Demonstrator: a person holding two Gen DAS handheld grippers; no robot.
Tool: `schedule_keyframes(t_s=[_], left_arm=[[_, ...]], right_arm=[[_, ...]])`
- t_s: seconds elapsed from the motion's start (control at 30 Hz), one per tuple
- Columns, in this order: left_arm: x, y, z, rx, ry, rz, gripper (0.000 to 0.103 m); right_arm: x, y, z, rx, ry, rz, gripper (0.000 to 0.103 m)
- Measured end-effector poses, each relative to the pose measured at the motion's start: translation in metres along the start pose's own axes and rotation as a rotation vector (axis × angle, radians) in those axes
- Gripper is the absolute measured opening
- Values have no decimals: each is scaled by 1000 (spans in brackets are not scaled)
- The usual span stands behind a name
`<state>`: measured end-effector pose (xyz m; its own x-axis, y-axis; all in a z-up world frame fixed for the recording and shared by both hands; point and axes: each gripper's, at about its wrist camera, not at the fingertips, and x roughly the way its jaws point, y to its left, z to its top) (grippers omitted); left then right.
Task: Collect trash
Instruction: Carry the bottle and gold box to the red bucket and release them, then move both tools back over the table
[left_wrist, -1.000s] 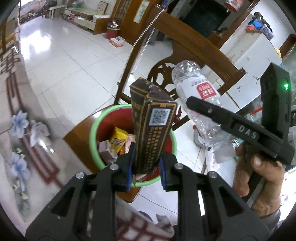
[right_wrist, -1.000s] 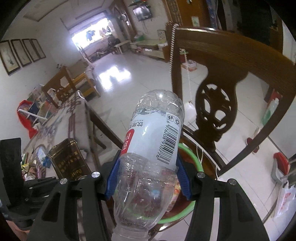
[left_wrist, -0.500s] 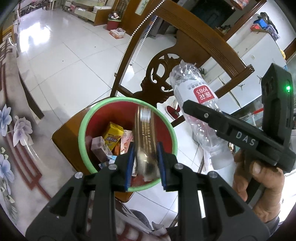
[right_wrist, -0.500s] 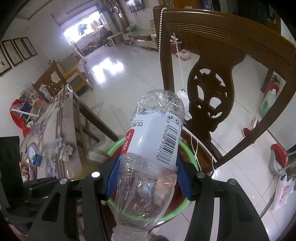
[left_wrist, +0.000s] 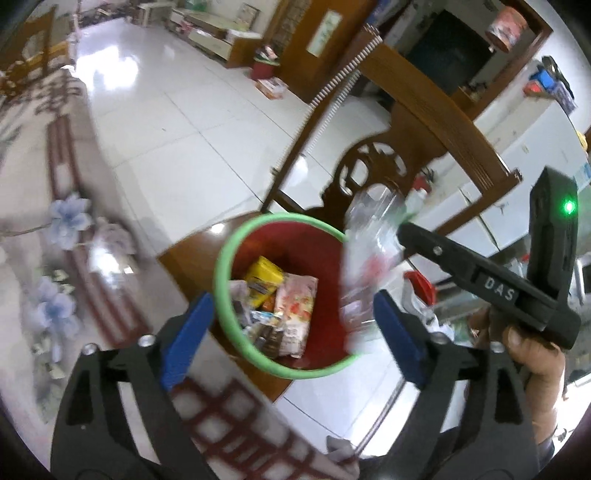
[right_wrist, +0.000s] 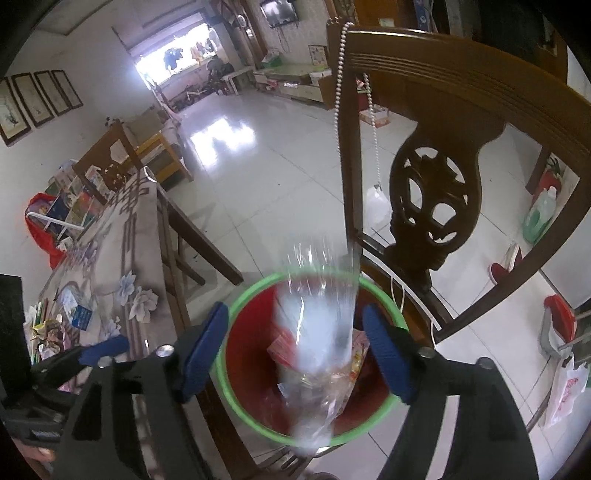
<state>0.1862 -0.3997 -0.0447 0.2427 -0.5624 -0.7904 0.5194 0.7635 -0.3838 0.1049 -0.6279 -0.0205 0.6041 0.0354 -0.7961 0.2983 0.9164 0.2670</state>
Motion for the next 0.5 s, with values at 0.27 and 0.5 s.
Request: schedule_keyframes(t_s=[0.27,0.5], left_arm=[[-48,19,-15,15,-62,59,97],[-97,49,-39,-26,-116,105,97]], right_arm=[[-3,21,-4,-39,-17,-33,95],[-6,69,-10,-117,-23,1,95]])
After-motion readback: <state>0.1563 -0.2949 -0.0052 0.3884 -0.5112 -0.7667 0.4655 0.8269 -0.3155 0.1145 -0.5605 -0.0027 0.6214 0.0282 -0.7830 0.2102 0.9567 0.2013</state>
